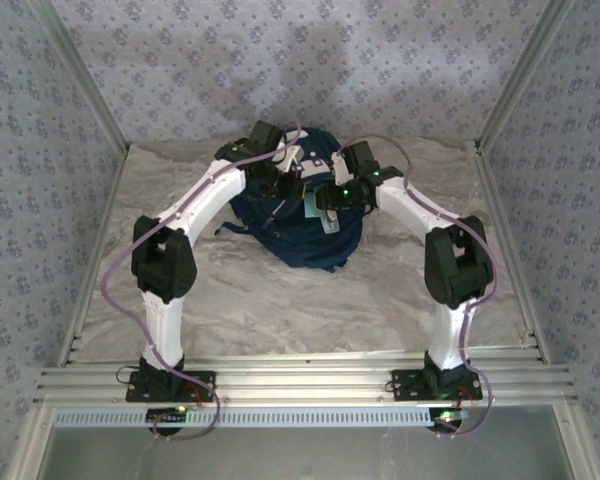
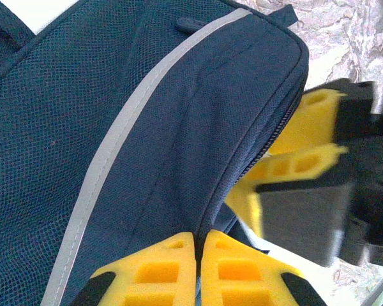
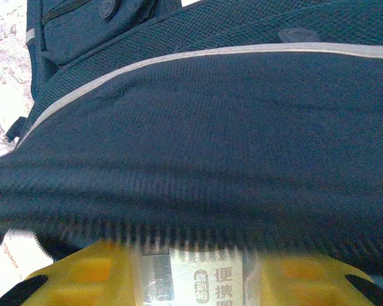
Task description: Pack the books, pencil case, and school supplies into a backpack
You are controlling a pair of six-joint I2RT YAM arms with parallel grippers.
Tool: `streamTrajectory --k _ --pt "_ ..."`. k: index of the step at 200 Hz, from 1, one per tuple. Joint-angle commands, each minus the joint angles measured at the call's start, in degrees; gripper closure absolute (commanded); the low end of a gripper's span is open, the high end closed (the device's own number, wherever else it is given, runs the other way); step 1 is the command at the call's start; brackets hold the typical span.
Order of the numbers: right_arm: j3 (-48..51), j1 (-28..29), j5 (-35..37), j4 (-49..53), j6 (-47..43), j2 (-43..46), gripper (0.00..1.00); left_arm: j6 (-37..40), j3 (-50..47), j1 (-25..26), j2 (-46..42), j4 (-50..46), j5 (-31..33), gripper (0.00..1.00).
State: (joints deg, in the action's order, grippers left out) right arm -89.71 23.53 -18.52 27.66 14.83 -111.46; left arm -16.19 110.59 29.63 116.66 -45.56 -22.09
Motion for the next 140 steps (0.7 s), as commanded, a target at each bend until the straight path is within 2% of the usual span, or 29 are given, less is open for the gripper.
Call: streamTrajectory --k 1,25,48,67,84,97,140 --pt "-2.2 1.4 -1.4 2.2 1.3 -1.8 0.64 -1.5 1.5 0.7 -3.3 2.0 -3.3 0.93" --pt "-1.2 1.8 0.1 -0.4 2.7 -2.3 0.63 -2.2 -0.9 0.9 -4.1 3.7 -3.7 0.93" --pt "-4.3 1.8 2.5 -1.2 3.6 -4.8 0.61 -2.6 -1.9 1.4 -4.6 4.5 -4.1 0.93" --pt "-7.9 1.5 2.8 -1.0 4.8 -7.2 0.50 -2.8 -2.1 1.5 -4.5 4.5 -4.1 0.93" --pt "-10.5 1.4 2.5 1.1 4.4 -8.1 0.34 -3.1 -2.3 1.5 -4.3 4.5 -3.5 0.93" --pt "-9.9 1.4 3.2 1.6 3.5 -6.7 0.26 -3.2 -2.4 1.5 -4.2 4.6 -3.3 0.93" --pt "0.0 1.4 6.2 0.5 2.4 5.2 0.24 -3.4 -2.1 1.6 -4.1 4.9 -3.0 0.93"
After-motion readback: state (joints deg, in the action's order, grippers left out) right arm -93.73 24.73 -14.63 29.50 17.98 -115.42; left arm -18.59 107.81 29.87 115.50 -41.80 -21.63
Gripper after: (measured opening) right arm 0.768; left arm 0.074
